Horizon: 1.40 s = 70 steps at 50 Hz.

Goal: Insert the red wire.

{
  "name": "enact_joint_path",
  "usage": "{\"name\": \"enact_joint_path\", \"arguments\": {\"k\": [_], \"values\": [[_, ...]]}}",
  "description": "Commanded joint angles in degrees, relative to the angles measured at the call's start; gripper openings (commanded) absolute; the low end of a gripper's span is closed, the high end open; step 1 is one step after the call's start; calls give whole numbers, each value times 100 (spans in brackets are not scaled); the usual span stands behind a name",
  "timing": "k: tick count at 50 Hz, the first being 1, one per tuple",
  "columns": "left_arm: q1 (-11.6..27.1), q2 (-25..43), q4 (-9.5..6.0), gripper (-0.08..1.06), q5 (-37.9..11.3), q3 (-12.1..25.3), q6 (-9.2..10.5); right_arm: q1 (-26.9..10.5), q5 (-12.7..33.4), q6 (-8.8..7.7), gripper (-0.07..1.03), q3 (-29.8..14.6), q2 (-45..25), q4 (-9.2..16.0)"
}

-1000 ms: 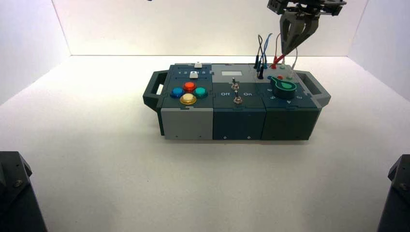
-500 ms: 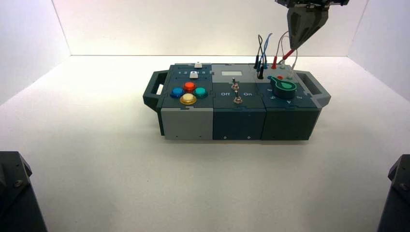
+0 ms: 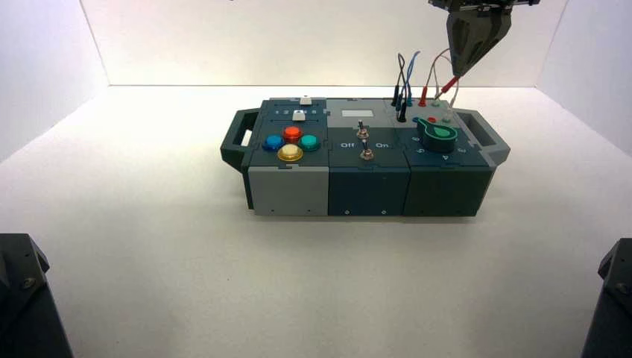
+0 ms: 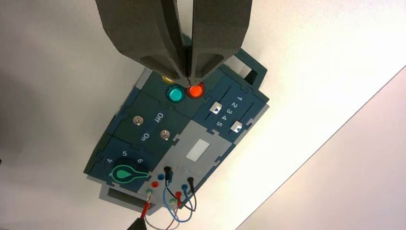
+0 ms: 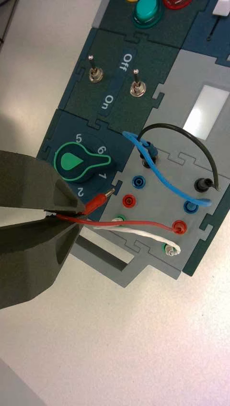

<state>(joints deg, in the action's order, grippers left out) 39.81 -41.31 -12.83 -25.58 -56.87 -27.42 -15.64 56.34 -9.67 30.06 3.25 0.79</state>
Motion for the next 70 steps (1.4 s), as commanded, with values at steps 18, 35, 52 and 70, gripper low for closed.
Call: {"name": "enact_joint_path", "arguments": {"k": [18, 35, 52, 70], "values": [[18, -18, -35, -3, 35, 62, -18, -9, -158, -18, -2, -149, -149, -158], [18, -26, -44, -3, 35, 62, -26, -26, -176, 18, -2, -176, -237, -272], [18, -62, -44, -3, 35, 62, -26, -26, -281, 26, -2, -176, -343, -272], [18, -70, -35, -3, 35, 62, -26, -26, -343, 35, -2, -176, -413, -272]]}}
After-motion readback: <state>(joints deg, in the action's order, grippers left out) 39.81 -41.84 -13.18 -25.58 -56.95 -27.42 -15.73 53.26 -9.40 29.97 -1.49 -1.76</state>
